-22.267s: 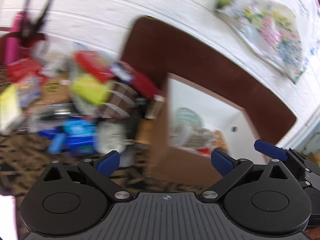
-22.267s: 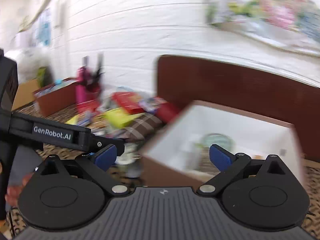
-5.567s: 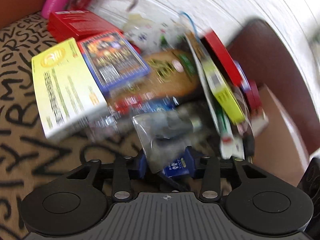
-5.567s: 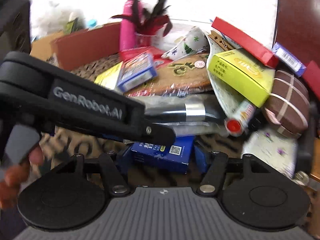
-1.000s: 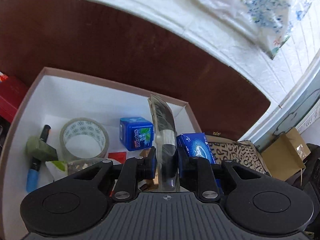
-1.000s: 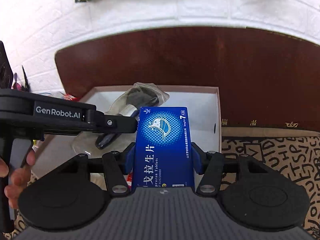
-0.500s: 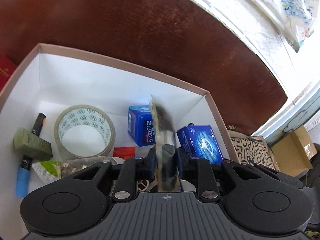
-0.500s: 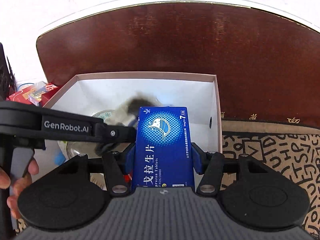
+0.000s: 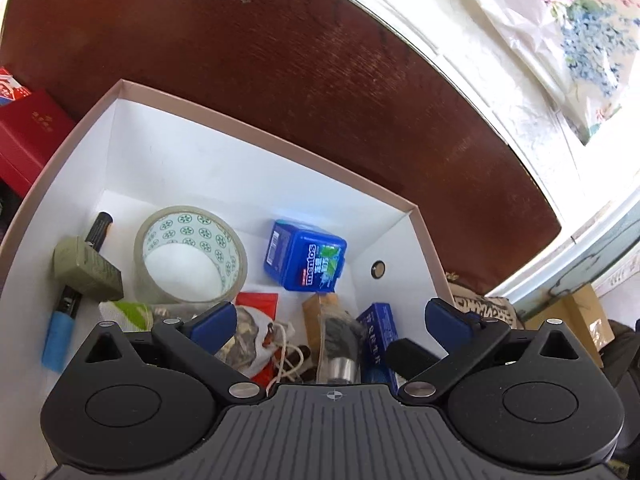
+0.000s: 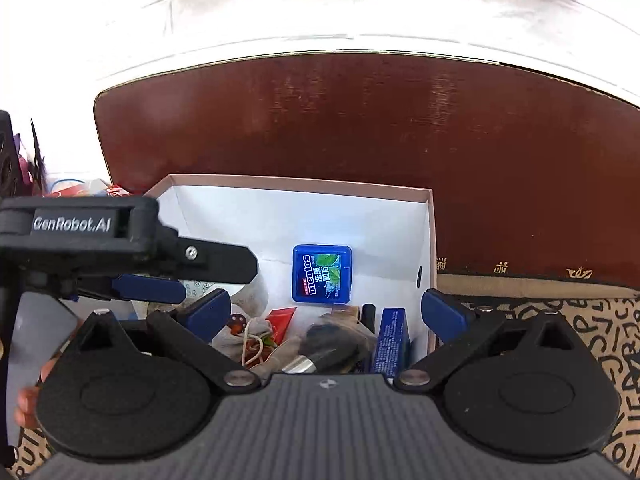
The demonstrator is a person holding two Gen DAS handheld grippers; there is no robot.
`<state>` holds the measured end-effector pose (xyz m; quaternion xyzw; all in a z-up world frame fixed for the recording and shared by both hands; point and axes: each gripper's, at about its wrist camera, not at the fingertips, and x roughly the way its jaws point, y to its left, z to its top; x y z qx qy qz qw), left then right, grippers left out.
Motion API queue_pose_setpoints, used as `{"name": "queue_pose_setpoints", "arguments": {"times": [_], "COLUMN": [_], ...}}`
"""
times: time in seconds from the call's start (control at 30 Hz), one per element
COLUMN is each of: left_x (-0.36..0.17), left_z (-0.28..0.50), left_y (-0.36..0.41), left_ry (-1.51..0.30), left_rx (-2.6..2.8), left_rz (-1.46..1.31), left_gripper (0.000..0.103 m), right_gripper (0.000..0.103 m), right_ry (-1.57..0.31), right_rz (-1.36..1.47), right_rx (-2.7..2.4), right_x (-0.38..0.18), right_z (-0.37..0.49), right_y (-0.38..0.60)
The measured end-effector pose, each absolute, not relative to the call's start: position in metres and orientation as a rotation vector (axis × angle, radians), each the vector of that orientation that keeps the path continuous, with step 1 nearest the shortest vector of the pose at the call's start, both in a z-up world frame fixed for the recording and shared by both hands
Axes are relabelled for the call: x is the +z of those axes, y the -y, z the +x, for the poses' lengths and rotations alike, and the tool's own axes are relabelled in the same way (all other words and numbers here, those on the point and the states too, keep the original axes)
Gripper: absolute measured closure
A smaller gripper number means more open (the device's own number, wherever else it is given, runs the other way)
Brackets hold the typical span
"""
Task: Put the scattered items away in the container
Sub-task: 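Open both tools to drop the bag and medicine box into the box, then move both tools back to the heap of items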
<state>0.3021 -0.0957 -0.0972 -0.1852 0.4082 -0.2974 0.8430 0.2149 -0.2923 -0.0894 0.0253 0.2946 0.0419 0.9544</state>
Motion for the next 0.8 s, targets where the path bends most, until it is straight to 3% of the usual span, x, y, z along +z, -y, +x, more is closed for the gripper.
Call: {"name": "queue_pose_setpoints", "arguments": {"times": [0.4,0.8], "left_x": [-0.084,-0.048], "left_z": [0.264,0.178], "left_y": [0.081,0.009], "left_ry": [-0.848,-0.763], "left_rx": [-0.659,-0.666], "left_rz": [-0.381,-0.327], "left_gripper": [0.000,0.000], "right_gripper": [0.001,0.000], "right_ry": [-0.607,-0.559], "right_rz": [0.058,0.009], "right_rx": [0.118,0.283], "right_x": [-0.072,-0.052], "right_z": [0.189,0.126], "right_y": [0.277,0.199]}}
